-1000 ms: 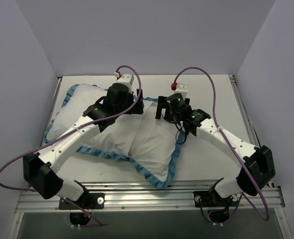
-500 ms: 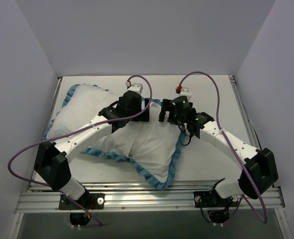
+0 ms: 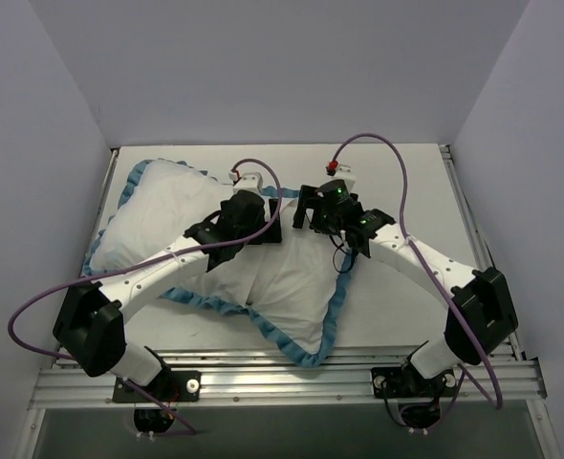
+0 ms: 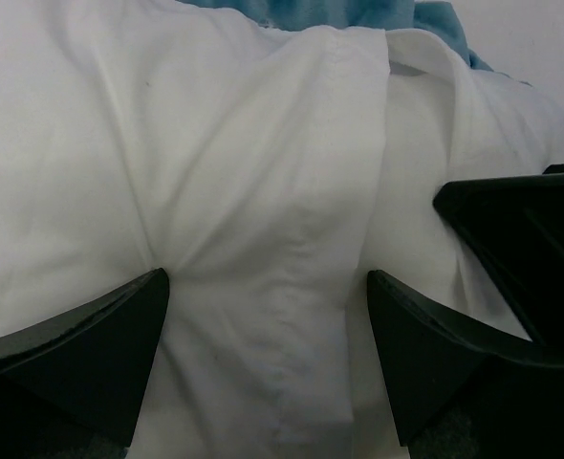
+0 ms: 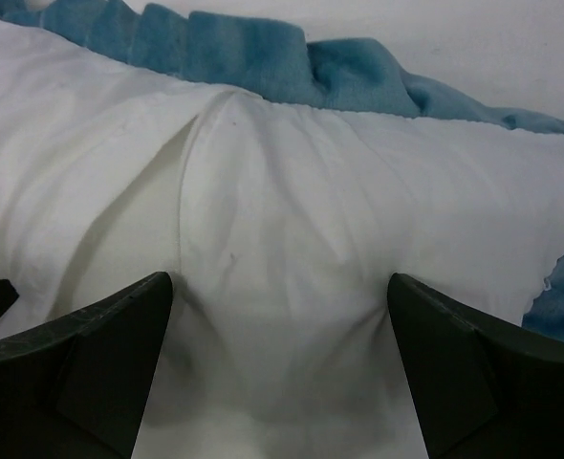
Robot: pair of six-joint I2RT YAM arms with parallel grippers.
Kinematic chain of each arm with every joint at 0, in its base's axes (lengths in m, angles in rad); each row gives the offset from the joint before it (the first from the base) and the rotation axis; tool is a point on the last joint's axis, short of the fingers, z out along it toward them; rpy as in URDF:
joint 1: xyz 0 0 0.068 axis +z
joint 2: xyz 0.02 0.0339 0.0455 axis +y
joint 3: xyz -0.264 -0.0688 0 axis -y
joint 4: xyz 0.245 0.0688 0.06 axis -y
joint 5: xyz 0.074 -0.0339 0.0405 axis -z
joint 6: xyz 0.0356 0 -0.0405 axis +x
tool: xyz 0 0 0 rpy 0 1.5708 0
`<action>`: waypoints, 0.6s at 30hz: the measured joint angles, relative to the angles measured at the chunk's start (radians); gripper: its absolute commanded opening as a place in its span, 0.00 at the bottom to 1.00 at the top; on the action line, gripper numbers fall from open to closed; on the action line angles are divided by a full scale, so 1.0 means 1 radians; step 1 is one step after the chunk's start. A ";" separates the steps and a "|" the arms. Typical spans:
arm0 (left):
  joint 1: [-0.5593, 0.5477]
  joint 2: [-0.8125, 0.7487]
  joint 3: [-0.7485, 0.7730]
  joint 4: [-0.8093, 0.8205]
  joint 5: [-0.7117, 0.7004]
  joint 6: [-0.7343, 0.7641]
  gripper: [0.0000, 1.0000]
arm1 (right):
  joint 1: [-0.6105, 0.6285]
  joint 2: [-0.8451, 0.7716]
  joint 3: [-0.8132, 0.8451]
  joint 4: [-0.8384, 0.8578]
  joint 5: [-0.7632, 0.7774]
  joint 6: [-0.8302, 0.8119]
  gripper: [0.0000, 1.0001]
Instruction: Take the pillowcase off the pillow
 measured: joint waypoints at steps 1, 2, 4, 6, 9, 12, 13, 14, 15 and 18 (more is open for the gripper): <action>0.000 -0.001 -0.006 0.006 -0.002 -0.005 0.94 | 0.003 0.014 -0.008 0.006 0.000 0.003 0.90; 0.000 -0.001 -0.013 0.015 -0.005 -0.010 0.94 | 0.005 0.024 -0.021 0.015 0.000 0.005 0.89; 0.000 -0.001 -0.026 0.027 -0.008 -0.018 0.94 | 0.008 0.031 -0.048 0.031 0.002 0.013 0.85; -0.001 -0.001 -0.039 0.040 -0.011 -0.031 0.94 | 0.009 0.029 -0.072 0.045 0.012 0.023 0.82; 0.000 -0.003 -0.065 0.066 -0.018 -0.066 0.94 | 0.005 0.010 -0.117 0.069 0.053 0.034 0.80; 0.004 -0.019 -0.105 0.092 -0.019 -0.105 0.94 | -0.021 -0.042 -0.177 0.061 0.077 0.049 0.77; 0.006 -0.026 -0.117 0.101 -0.019 -0.117 0.94 | -0.038 -0.061 -0.198 0.058 0.083 0.052 0.75; 0.009 -0.033 -0.127 0.110 -0.019 -0.127 0.94 | -0.056 -0.083 -0.222 0.054 0.084 0.055 0.74; 0.012 -0.039 -0.136 0.117 -0.019 -0.138 0.94 | -0.075 -0.106 -0.243 0.043 0.086 0.058 0.72; 0.018 -0.047 -0.153 0.135 -0.019 -0.167 0.94 | -0.124 -0.167 -0.302 0.023 0.088 0.071 0.65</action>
